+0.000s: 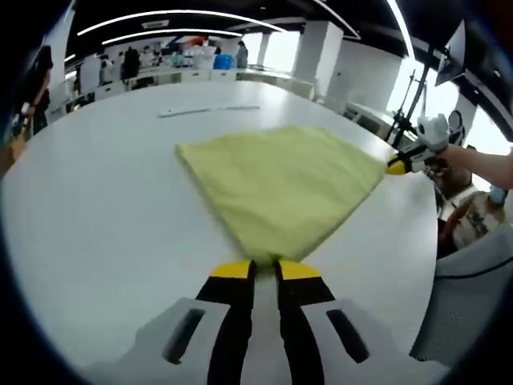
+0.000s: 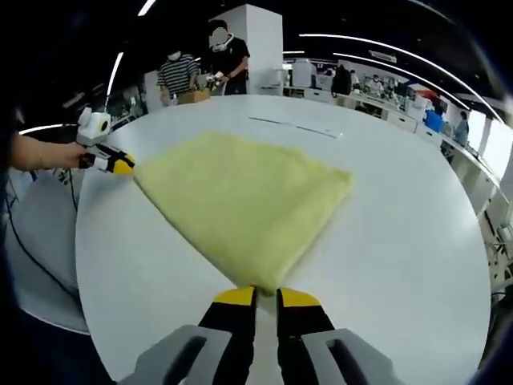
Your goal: Fold the garment on the visible template until the final outline fits inside the template.
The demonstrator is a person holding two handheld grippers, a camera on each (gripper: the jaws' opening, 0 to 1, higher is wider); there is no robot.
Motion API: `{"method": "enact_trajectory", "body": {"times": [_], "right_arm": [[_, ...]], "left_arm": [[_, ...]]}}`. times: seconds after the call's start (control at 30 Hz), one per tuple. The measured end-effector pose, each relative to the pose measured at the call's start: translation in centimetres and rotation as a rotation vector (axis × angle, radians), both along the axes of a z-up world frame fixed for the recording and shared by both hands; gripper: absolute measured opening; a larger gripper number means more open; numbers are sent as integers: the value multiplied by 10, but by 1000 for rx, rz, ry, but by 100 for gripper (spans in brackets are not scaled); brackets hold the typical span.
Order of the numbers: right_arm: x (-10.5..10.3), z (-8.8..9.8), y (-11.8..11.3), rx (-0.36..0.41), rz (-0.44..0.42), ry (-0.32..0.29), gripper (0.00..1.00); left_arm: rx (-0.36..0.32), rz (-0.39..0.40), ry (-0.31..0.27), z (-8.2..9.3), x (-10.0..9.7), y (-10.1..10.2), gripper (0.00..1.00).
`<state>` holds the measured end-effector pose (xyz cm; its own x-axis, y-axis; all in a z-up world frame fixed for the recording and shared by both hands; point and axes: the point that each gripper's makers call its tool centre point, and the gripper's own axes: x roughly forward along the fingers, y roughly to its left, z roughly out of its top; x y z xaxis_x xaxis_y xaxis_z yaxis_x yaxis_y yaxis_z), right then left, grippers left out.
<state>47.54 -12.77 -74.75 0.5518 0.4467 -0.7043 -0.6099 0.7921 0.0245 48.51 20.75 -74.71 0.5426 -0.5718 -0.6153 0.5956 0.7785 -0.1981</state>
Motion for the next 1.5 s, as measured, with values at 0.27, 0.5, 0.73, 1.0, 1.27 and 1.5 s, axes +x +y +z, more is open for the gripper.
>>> {"method": "enact_trajectory", "body": {"times": [0.27,0.5,0.73,1.0,1.27,1.5], "right_arm": [[3,2,-2,17,9,-10,0],[3,1,-8,-6,27,-2,0],[0,-1,-8,-27,38,5,0],[-7,-3,-10,-39,51,24,0],[-17,-5,-11,-34,52,45,0],[-19,-4,-12,-37,53,41,0]], "left_arm": [[6,-13,2,-1,0,0,2],[89,-84,-36,1,-2,5,0],[131,-109,-53,1,-3,7,0],[133,-118,-48,1,-8,6,0],[145,-116,-36,0,-18,10,0],[98,-69,-28,1,-18,12,0]]}}
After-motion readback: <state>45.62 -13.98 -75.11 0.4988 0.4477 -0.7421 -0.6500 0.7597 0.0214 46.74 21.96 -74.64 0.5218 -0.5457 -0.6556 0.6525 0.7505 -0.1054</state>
